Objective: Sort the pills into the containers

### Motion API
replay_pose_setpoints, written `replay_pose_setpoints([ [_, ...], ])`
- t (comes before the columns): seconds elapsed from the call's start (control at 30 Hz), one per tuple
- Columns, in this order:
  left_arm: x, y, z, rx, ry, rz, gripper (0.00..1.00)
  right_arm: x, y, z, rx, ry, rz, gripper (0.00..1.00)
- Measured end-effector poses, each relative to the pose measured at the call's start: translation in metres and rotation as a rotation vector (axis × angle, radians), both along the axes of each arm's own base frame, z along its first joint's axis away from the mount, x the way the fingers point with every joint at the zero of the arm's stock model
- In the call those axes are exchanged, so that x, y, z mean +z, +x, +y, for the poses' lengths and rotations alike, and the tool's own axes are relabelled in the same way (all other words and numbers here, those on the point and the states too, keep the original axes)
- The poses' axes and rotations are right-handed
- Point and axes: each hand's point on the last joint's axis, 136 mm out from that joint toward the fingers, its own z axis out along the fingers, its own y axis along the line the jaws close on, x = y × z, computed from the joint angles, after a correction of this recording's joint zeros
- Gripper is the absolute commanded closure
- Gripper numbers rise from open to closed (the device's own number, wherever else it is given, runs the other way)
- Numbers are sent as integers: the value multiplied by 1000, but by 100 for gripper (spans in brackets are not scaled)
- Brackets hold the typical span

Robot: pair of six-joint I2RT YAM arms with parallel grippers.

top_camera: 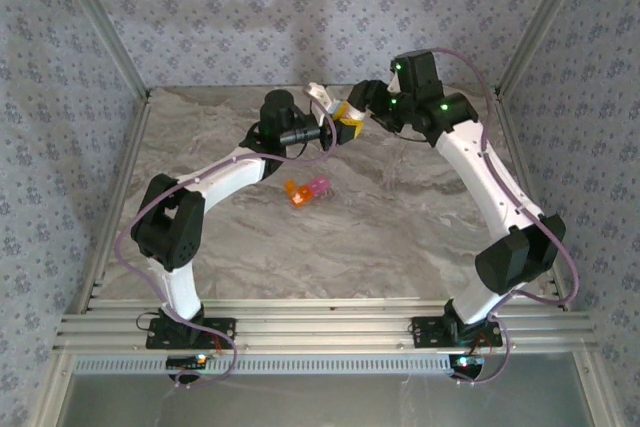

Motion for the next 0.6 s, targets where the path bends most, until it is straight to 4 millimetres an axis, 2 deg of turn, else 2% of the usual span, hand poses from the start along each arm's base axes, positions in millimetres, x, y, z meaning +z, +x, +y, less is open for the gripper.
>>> replay_pose_setpoints([
  [0.1, 2, 2, 1, 11, -6, -9, 100, 12, 3, -11, 14, 26, -18, 22],
  [0.37, 5, 2, 1, 11, -15, -18, 100, 51, 2, -54, 46, 41, -141, 21],
  [0.6, 5, 0, 0, 0, -18, -10, 100, 59, -1, -61, 135, -75, -228, 22],
])
